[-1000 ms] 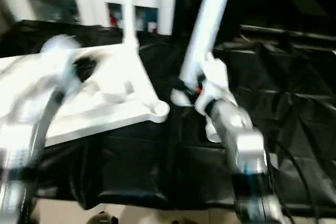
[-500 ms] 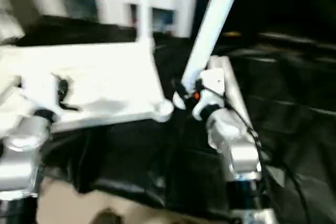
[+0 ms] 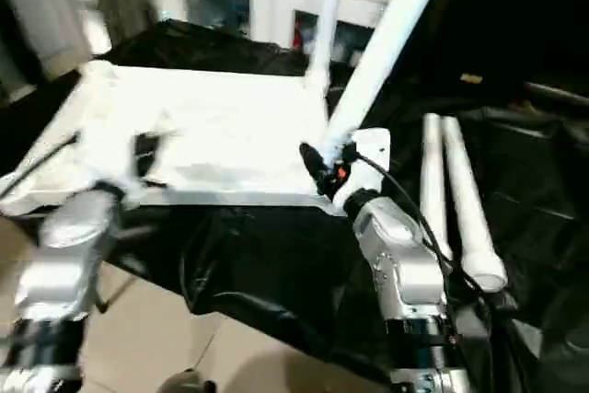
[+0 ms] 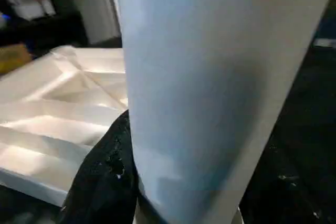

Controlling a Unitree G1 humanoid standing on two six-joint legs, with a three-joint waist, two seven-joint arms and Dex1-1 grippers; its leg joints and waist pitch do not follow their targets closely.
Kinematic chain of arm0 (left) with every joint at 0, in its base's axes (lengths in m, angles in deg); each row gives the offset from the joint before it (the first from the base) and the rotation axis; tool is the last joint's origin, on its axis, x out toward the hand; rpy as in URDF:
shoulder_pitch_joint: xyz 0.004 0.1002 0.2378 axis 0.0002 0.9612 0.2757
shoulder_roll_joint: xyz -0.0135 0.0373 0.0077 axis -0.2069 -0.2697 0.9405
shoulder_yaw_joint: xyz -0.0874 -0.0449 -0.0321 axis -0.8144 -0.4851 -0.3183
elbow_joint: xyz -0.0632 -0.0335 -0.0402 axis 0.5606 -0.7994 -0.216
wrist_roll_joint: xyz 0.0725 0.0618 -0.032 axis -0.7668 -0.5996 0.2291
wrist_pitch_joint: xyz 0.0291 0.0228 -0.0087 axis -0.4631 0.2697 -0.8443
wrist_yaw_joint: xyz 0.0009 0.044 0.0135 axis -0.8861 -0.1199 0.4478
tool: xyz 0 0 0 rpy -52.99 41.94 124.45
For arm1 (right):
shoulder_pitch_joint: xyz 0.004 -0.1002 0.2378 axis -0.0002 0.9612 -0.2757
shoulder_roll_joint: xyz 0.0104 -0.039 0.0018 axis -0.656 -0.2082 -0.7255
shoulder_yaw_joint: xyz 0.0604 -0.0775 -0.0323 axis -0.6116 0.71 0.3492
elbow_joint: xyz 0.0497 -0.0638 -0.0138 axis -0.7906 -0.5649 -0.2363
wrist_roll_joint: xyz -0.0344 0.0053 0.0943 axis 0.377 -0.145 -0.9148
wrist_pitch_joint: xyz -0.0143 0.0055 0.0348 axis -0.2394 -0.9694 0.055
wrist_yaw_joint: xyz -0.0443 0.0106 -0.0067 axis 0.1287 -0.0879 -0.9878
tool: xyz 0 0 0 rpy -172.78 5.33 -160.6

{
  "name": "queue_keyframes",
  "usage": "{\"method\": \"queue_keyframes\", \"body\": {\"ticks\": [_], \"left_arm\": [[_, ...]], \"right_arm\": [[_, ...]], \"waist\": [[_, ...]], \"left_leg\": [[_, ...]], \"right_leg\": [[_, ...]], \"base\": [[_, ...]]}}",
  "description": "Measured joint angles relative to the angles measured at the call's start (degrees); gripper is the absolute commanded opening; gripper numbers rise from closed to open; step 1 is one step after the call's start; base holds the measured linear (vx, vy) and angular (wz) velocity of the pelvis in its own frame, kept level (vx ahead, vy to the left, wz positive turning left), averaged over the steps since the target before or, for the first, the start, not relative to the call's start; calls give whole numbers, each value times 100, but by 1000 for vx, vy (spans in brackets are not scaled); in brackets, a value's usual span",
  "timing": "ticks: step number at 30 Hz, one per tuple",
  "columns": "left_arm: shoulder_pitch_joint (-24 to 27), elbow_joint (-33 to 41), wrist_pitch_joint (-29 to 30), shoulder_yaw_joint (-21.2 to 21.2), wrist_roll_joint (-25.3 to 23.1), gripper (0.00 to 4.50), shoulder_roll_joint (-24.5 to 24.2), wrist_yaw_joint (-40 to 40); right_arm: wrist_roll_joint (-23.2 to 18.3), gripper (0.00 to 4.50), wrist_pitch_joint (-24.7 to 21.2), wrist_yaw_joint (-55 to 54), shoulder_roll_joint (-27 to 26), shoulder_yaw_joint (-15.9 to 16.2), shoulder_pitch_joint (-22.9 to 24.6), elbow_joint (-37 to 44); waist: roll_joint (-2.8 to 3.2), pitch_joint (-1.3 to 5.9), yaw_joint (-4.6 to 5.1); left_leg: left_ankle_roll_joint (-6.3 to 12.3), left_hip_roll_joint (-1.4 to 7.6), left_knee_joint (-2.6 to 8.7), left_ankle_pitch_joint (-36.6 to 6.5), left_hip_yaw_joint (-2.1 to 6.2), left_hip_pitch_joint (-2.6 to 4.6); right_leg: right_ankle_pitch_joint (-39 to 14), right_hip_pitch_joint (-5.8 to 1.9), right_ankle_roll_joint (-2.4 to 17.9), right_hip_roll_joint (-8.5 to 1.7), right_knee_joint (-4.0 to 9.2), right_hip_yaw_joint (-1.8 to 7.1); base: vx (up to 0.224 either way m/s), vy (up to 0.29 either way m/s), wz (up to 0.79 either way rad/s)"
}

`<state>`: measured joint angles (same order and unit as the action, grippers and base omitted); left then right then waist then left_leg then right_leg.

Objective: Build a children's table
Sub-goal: Insert table leg to table base

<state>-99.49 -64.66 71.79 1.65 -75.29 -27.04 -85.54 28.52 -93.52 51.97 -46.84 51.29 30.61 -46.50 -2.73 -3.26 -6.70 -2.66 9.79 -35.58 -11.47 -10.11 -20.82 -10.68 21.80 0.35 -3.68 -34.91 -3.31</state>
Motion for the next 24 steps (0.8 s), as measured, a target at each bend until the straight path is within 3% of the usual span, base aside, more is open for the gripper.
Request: {"method": "queue_keyframes", "body": {"ticks": [1,3,5,10,13,20,24], "left_arm": [[-135,-171,-76,45,118,86,20,-244],[-276,-394,-184,131,274,86,-5,-654],[-453,-715,-339,414,360,122,-197,-1361],[-1211,-1966,-763,1307,223,167,-509,-3057],[-1589,-2608,-972,1551,122,189,-612,-3746],[-2136,-3561,-1198,2025,-370,211,-773,-4299],[-2699,-4408,-1360,2151,-642,172,-736,-4068]], "right_arm": [[2,193,-5,-10,51,-5,-3,-2],[8,193,-71,-12,150,-6,-63,-3],[43,193,-94,13,318,-9,-185,-26],[244,193,-67,236,643,44,-500,-260],[249,193,-96,343,813,95,-528,-263],[357,193,-124,504,1104,135,-370,-60],[357,193,-174,515,1152,118,-291,82]], "waist": [[-54,0,58],[-95,-1,123],[-119,-9,180],[-141,-11,174],[-140,-13,168],[-23,-26,170],[29,-24,169]], "left_leg": [[-1,-1,0,1,-7,-6],[-8,4,6,5,-7,-10],[-21,6,23,12,-7,-13],[-35,10,81,63,-10,-47],[-18,11,113,103,-14,-54],[-19,17,115,102,-15,-45],[-21,19,115,103,-14,-31]], "right_leg": [[21,14,-24,-5,-3,2],[24,25,-23,-4,-6,-4],[25,41,-23,-2,-13,-7],[53,109,25,10,-16,-10],[48,127,41,15,-13,-10],[43,122,64,17,-19,-17],[57,109,83,17,-19,-20]], "base": [[0,0,0],[0,0,0],[0,0,0],[0,0,0],[0,0,0],[0,0,0],[0,0,0]]}}
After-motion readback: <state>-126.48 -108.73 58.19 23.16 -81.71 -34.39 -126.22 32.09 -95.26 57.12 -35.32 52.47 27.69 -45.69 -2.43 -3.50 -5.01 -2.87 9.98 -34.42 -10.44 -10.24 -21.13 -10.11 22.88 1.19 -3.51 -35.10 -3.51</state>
